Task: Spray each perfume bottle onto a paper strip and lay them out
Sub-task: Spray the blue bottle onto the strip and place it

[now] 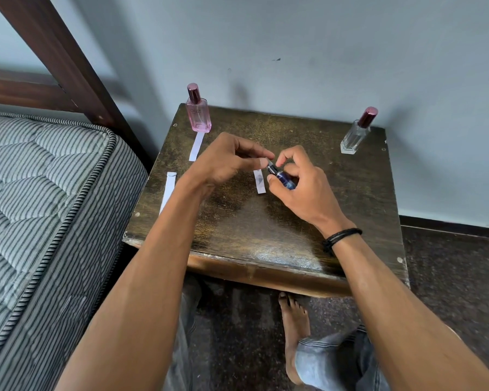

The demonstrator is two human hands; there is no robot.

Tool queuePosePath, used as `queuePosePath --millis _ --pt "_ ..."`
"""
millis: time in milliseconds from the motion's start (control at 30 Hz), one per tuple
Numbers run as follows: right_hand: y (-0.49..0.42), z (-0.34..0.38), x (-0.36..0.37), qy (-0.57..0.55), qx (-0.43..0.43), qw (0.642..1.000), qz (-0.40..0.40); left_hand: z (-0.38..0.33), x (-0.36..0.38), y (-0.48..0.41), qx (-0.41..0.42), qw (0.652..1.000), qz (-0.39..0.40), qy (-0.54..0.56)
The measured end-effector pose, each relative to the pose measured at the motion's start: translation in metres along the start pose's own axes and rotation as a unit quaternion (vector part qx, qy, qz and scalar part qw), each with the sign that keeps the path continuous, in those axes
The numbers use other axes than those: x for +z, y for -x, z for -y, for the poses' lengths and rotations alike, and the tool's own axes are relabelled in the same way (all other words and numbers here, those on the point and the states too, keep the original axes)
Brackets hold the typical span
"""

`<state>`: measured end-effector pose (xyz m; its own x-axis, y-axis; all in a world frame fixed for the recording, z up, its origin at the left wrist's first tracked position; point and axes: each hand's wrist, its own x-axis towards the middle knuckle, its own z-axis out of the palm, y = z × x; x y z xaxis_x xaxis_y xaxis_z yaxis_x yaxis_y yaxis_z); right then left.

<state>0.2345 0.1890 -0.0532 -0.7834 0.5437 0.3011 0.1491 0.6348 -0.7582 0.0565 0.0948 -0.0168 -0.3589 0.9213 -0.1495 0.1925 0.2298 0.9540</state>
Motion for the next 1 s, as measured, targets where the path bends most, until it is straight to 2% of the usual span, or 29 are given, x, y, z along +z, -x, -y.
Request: queuePosePath --millis 467,833,1000 --pt "-0.002 -0.005 0.0 0.036 -0.038 0.998 -0.027 -0.004 0.002 -0.001 0.019 1.0 -0.008 -0.009" --pt "0.0 -0.005 0.001 0.02 -0.014 0.999 -0.037 -0.007 0.008 -0.002 0.053 0.997 -0.012 -0.058" --pt "-0.003 0.0 -0.001 -0.005 0.002 0.998 -0.057 -0.007 0.008 0.001 0.065 0.997 -0.033 0.002"
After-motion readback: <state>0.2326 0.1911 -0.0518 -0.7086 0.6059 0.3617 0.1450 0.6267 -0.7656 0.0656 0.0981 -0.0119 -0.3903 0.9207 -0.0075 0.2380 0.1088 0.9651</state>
